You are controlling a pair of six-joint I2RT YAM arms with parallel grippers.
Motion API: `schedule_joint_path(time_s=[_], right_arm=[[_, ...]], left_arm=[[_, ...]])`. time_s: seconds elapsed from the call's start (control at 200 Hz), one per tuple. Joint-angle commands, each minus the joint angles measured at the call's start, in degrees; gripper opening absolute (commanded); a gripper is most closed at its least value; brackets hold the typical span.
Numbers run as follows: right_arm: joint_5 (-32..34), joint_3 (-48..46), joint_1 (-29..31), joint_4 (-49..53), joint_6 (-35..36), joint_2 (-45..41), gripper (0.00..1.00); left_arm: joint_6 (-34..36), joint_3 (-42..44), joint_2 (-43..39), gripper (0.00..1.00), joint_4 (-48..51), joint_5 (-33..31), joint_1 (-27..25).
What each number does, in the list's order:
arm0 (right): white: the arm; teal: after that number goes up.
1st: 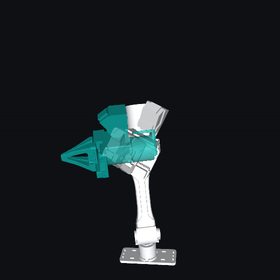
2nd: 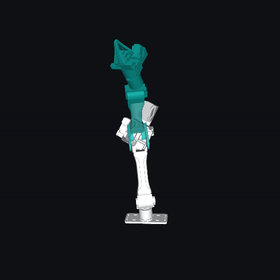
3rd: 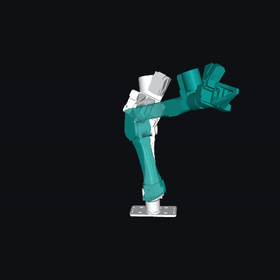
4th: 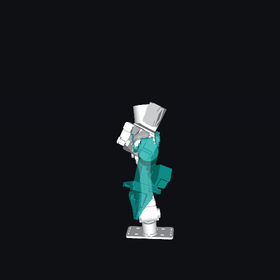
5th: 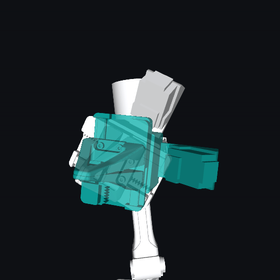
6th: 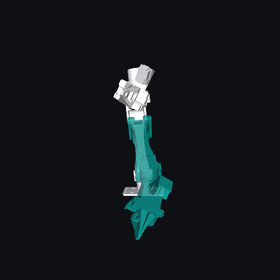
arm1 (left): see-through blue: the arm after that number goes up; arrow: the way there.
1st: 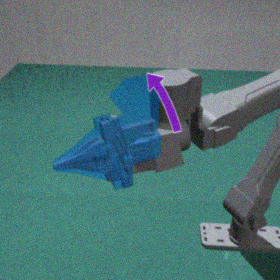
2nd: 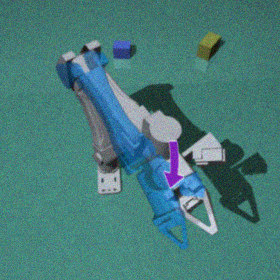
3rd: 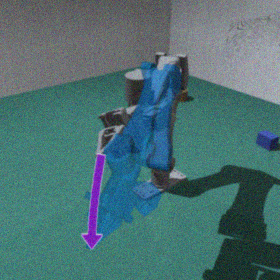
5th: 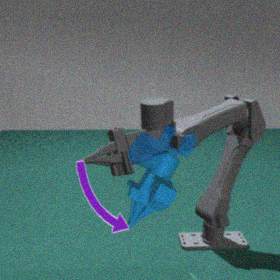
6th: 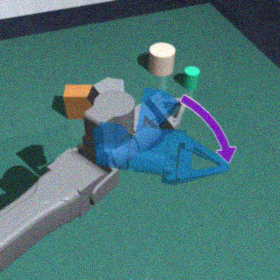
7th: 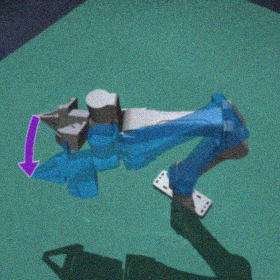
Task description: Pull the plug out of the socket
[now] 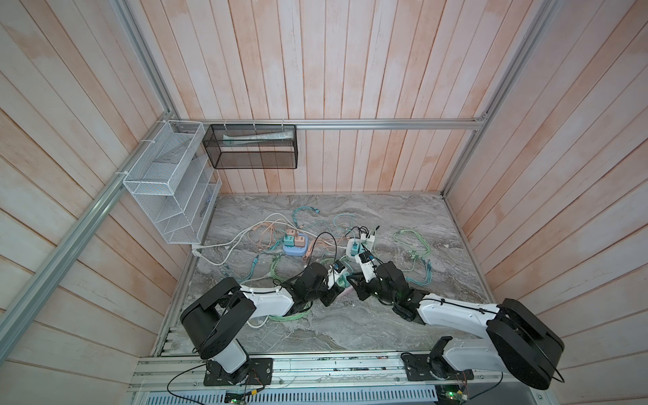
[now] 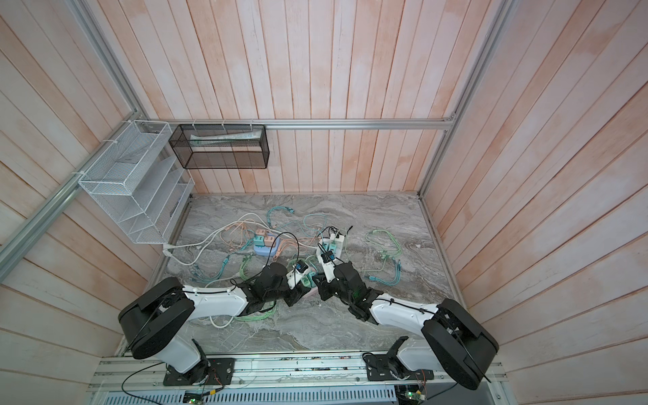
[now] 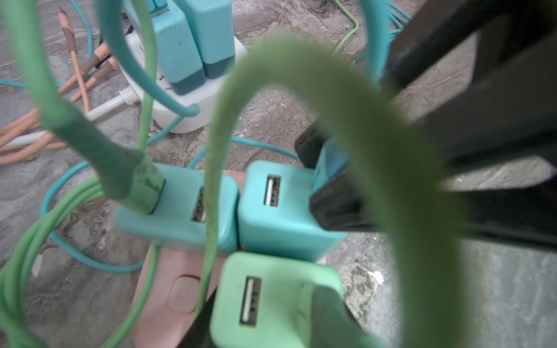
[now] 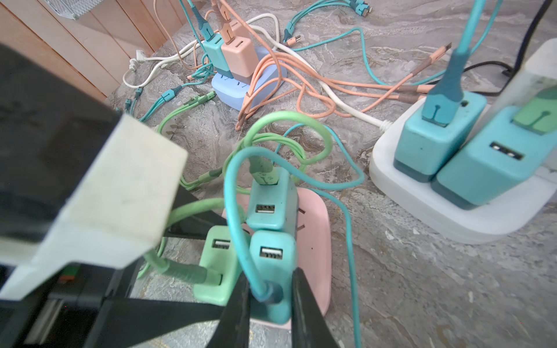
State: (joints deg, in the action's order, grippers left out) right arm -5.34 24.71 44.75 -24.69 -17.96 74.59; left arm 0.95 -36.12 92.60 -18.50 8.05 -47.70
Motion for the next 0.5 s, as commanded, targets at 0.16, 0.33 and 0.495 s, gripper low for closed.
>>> schedule_joint_path(time_s=[0.16,0.33,0.495], right_arm=[[-1.5,-0.3,2.7,5.8,-0.6,2.9,0.15],[-0.9,0.0,3.8,6.5,-0.5,3.7,0.15],[-0.7,0.0,4.2,6.9,-0.7,4.8,0.14]], left_arm=[[-4.4,-2.2,-0.3,0.19,-4.3,-1.0,-0.1],[-5.0,-2.7,-0.6,0.19,-5.1,-1.5,0.0],[-5.0,-2.5,-0.7,0.18,-5.5,-1.6,0.0]])
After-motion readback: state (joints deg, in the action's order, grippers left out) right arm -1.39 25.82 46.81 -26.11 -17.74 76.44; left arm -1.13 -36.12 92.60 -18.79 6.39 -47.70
